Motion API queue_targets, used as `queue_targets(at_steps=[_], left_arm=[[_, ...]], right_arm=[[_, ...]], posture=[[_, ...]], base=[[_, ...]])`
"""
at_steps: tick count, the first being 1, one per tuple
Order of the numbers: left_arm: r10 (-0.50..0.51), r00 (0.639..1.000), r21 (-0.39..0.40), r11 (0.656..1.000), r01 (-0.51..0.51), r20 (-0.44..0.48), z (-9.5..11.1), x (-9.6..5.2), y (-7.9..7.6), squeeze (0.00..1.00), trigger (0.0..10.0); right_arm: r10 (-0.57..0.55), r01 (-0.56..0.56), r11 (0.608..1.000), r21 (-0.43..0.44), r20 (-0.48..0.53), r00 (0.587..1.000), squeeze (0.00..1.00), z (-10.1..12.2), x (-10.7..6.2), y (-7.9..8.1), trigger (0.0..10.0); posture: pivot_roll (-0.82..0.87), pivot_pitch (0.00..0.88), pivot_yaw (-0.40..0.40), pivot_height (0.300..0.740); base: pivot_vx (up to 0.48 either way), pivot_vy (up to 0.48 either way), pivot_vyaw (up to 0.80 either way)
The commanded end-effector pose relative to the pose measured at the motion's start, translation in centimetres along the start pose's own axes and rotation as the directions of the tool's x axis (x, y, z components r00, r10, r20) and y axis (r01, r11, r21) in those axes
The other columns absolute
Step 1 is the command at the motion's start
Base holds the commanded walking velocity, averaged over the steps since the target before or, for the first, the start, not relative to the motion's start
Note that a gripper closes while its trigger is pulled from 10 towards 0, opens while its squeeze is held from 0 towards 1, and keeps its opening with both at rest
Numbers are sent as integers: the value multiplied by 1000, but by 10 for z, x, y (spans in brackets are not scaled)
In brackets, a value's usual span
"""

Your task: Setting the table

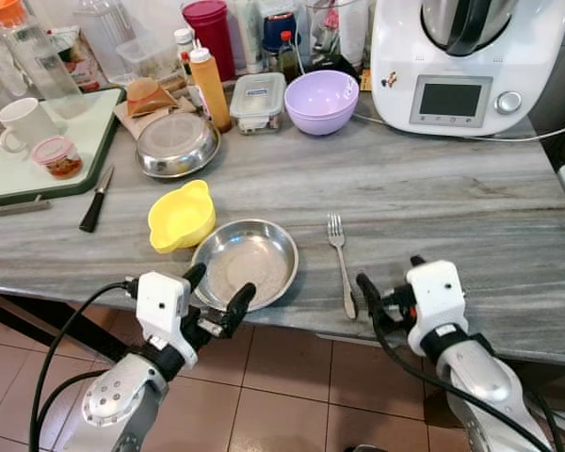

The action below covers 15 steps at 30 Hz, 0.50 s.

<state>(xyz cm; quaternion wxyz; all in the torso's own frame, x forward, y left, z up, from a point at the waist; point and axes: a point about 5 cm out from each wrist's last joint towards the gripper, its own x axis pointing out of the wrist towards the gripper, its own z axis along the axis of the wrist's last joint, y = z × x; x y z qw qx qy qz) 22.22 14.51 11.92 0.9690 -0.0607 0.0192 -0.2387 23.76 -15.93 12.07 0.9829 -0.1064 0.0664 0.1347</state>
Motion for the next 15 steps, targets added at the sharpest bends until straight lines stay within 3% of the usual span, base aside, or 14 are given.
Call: queue_targets(at_steps=[1,6,10,13,14,15], left_arm=[[8,1000,10,1000,-8,-12,-1,-2,2,0,10000],[9,1000,10,1000,-9,-15,-1,-3,3,0,10000],[9,1000,12,1000,-8,-15,-1,-2,4,0,10000],[10,1000,14,1000,-10,-16,0,-3,5,0,10000],[10,1000,14,1000,-10,-16,0,-3,5,0,10000],[10,1000,14,1000,-10,-16,0,-3,5,0,10000]], right_arm=[[39,-39,999,4,11,999,769,4,-3,7,10000],[48,-48,999,0,-11,999,714,0,-6,8,10000],[53,-53,999,-1,-25,998,612,-3,-2,10,10000],[69,-68,998,16,-34,997,196,-5,3,15,10000],[72,-72,997,17,-34,997,196,-5,4,16,10000],[75,-74,997,19,-33,997,0,-4,5,17,10000]], posture=[[-128,148,130,740],[-127,147,130,740],[-120,145,132,740],[-116,145,133,740],[-116,145,133,740],[-116,145,133,740]], base=[[0,0,0],[0,0,0],[0,0,0],[0,0,0],[0,0,0],[0,0,0]])
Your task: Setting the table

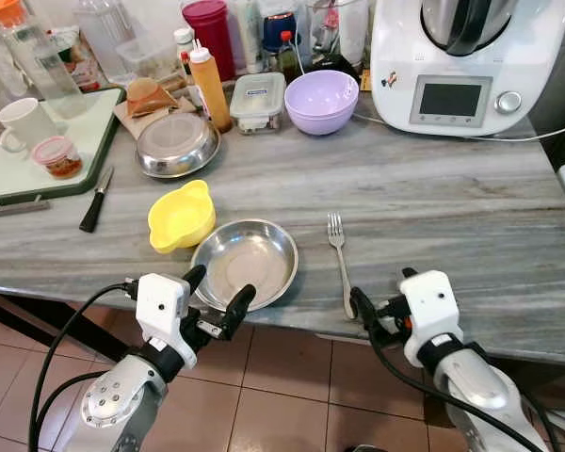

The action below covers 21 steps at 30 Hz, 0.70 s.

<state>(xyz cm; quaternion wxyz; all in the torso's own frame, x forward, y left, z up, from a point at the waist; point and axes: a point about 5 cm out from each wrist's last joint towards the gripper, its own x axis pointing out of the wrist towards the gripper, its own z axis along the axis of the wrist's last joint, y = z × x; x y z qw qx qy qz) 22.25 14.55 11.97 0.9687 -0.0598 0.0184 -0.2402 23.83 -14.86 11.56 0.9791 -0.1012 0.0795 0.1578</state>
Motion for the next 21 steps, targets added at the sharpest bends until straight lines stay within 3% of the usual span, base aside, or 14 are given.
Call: queue_targets(at_steps=[1,21], left_arm=[[13,1000,12,1000,-13,-17,-1,-3,4,0,10000],[31,999,16,999,-30,-25,-1,-9,4,0,10000]], right_arm=[[26,-26,1000,11,-13,1000,0,-2,3,7,10000],[66,-65,996,55,-13,998,0,-2,28,21,10000]], posture=[[-112,144,134,740],[-79,149,126,740]], base=[[0,0,0],[0,0,0]])
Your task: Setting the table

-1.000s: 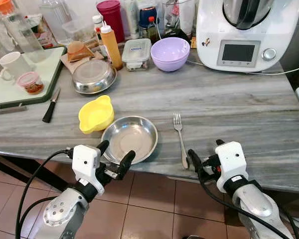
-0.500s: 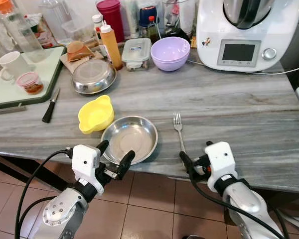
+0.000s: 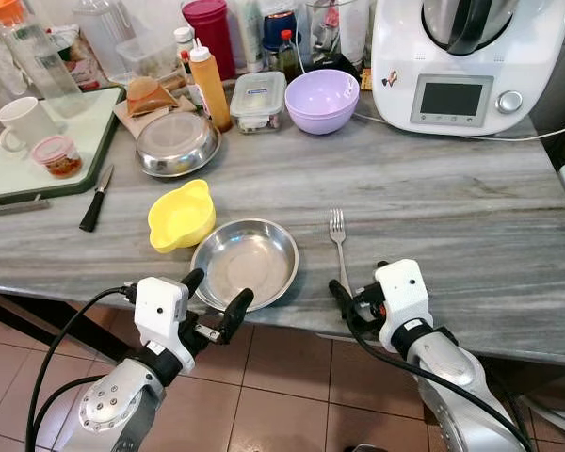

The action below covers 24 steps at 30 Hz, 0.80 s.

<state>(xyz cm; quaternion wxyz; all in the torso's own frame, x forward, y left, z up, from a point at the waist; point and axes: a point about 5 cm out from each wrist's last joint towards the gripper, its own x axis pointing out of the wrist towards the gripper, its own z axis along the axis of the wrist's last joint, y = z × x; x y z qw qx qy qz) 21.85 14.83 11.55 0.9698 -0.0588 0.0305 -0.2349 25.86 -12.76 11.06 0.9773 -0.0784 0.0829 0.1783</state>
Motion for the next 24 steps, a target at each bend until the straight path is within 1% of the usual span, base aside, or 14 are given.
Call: queue_targets(at_steps=[1,8,14,17,19,23,24], left_arm=[[18,1000,19,1000,-18,-2,3,-5,3,0,10000],[21,1000,22,1000,-21,-2,3,-4,5,0,10000],[26,1000,25,999,-26,1,3,-5,7,0,10000],[28,1000,26,999,-28,2,4,-5,7,0,10000],[25,1000,25,999,-26,4,4,-3,7,0,10000],[22,1000,24,999,-22,5,4,-3,6,0,10000],[22,1000,24,999,-22,5,4,-2,6,0,10000]], right_arm=[[26,-25,1000,16,-18,1000,0,-5,5,8,10000],[41,-41,999,29,-1,999,0,-1,14,11,10000],[43,-43,998,35,23,999,0,3,12,9,10000],[21,-24,999,32,84,996,0,11,8,4,10000],[-22,22,1000,-4,150,988,0,23,4,-3,10000],[-92,98,995,-26,177,980,0,29,-1,-16,10000],[-94,101,995,-26,178,979,0,29,-2,-17,10000]], posture=[[-78,148,123,740],[-72,142,122,740],[-74,139,124,740],[-79,140,129,740],[-84,140,128,740],[-92,143,129,740],[-92,143,129,740]], base=[[0,0,0],[0,0,0],[0,0,0],[0,0,0],[0,0,0],[0,0,0],[0,0,0]])
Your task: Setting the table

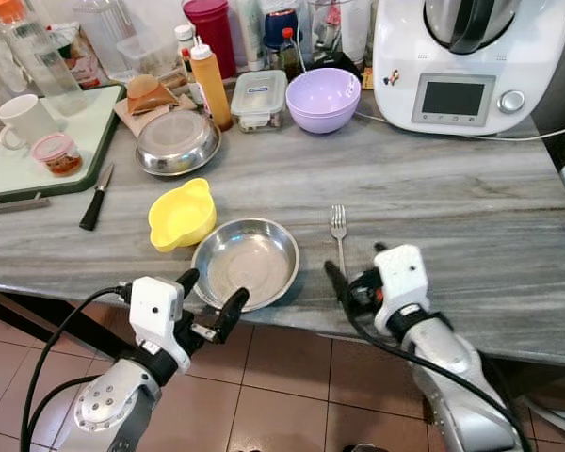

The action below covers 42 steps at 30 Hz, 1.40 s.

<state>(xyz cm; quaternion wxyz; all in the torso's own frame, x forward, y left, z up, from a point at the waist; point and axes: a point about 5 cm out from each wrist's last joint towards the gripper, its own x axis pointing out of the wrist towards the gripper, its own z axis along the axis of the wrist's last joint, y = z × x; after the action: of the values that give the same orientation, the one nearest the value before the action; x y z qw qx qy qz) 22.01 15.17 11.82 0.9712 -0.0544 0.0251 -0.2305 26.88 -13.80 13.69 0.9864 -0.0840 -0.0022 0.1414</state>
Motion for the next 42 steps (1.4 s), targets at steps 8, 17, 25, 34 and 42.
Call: queue_targets(at_steps=[8,17,25,34,42], left_arm=[[5,1000,7,1000,-5,-6,0,-1,1,0,10000],[-1,1000,4,1000,1,-11,0,0,0,0,10000],[-1,1000,3,1000,1,-17,-1,0,-1,0,10000],[-1,1000,2,1000,1,-18,0,1,-1,0,10000],[-2,1000,1,1000,2,-18,-1,1,-1,0,10000]], right_arm=[[-39,34,997,-76,-70,997,0,-11,-14,-8,10000],[29,-35,999,-31,-179,983,0,-27,-18,5,10000],[62,-55,998,37,-224,973,0,-31,-16,10,10000],[96,-86,995,54,-219,971,0,-27,-13,16,10000],[151,-137,987,84,-199,968,0,-25,-11,23,10000]], posture=[[-101,145,130,740],[-101,148,130,740],[-94,148,128,740],[-96,146,128,740],[-96,146,129,740]], base=[[0,0,0],[0,0,0],[0,0,0],[0,0,0],[0,0,0]])
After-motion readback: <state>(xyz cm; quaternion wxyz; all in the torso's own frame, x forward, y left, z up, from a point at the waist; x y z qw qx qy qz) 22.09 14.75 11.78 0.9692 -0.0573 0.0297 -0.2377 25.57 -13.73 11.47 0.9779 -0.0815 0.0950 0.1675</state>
